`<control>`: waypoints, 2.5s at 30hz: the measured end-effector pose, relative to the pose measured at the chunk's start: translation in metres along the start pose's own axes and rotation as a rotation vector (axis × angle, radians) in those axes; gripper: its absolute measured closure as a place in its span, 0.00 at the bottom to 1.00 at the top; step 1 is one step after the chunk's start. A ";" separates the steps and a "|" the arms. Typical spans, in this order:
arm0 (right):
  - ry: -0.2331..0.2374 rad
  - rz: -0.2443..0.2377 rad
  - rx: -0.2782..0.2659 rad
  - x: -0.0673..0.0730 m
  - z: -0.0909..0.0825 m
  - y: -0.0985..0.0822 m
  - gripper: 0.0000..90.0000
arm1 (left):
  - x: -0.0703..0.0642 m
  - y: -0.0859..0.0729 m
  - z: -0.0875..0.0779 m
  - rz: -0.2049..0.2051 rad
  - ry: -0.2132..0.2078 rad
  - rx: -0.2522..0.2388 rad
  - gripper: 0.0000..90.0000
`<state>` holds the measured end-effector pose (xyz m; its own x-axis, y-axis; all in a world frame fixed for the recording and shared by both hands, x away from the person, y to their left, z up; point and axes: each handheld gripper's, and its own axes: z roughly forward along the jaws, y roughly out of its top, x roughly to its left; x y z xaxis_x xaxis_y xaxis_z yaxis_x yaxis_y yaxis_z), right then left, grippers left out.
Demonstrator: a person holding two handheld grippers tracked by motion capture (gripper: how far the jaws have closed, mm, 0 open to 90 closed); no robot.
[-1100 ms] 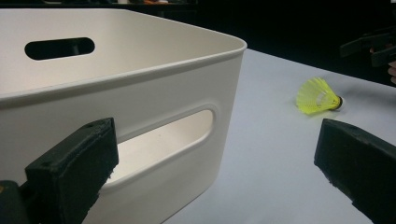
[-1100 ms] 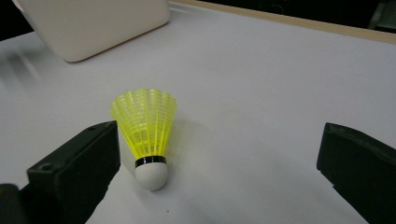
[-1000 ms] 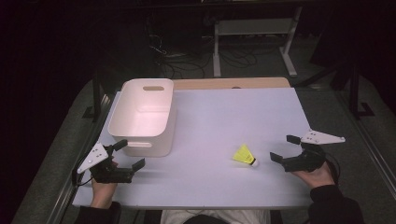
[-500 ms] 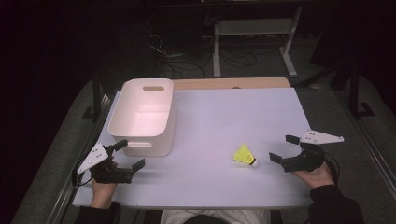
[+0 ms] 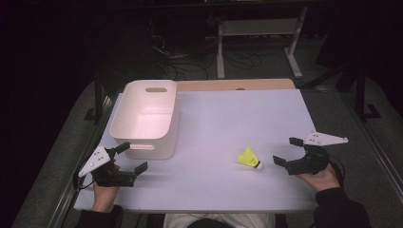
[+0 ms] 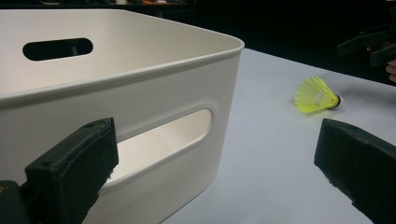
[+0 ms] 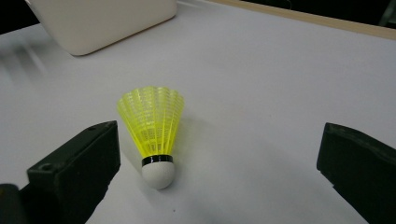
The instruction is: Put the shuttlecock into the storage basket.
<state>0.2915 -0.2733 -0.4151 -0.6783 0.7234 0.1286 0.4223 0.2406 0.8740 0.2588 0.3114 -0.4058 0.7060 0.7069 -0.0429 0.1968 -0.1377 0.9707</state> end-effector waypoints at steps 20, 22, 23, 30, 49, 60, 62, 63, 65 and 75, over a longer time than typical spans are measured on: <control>0.035 -0.045 0.054 0.010 0.007 0.011 0.00 | 0.000 0.000 -0.001 0.006 0.005 0.004 0.00; 0.038 -0.056 0.063 0.011 0.007 0.013 0.00 | 0.000 0.000 -0.001 0.006 0.005 0.004 0.00; 0.041 -0.063 0.068 0.013 0.008 0.015 0.00 | 0.000 0.000 -0.001 0.006 0.006 0.006 0.00; 0.056 -0.086 0.095 0.017 0.012 0.020 0.00 | -0.001 0.000 -0.001 0.007 0.006 0.006 0.00; 0.098 -0.116 0.171 0.021 0.021 0.028 0.00 | -0.001 0.000 -0.001 0.008 0.006 0.003 0.00; 0.117 -0.139 0.225 0.026 0.029 0.030 0.00 | -0.001 0.000 -0.002 0.009 0.006 0.003 0.00; 0.122 -0.145 0.238 0.027 0.030 0.030 0.00 | -0.001 0.000 -0.002 0.009 0.006 0.003 0.00; 0.124 -0.145 0.244 0.027 0.031 0.030 0.00 | -0.001 0.000 -0.002 0.009 0.006 0.004 0.00; 0.129 -0.149 0.256 0.028 0.033 0.030 0.00 | -0.001 0.000 -0.002 0.009 0.006 0.003 0.00; 0.146 -0.170 0.331 0.032 0.042 0.028 0.00 | -0.001 0.000 -0.002 0.008 0.006 0.003 0.00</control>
<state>0.3062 -0.2162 -0.4063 -0.8232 0.5619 0.0812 0.4518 0.5618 0.6930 0.2570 0.3119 -0.4058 0.7034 0.7100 -0.0339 0.1937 -0.1455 0.9702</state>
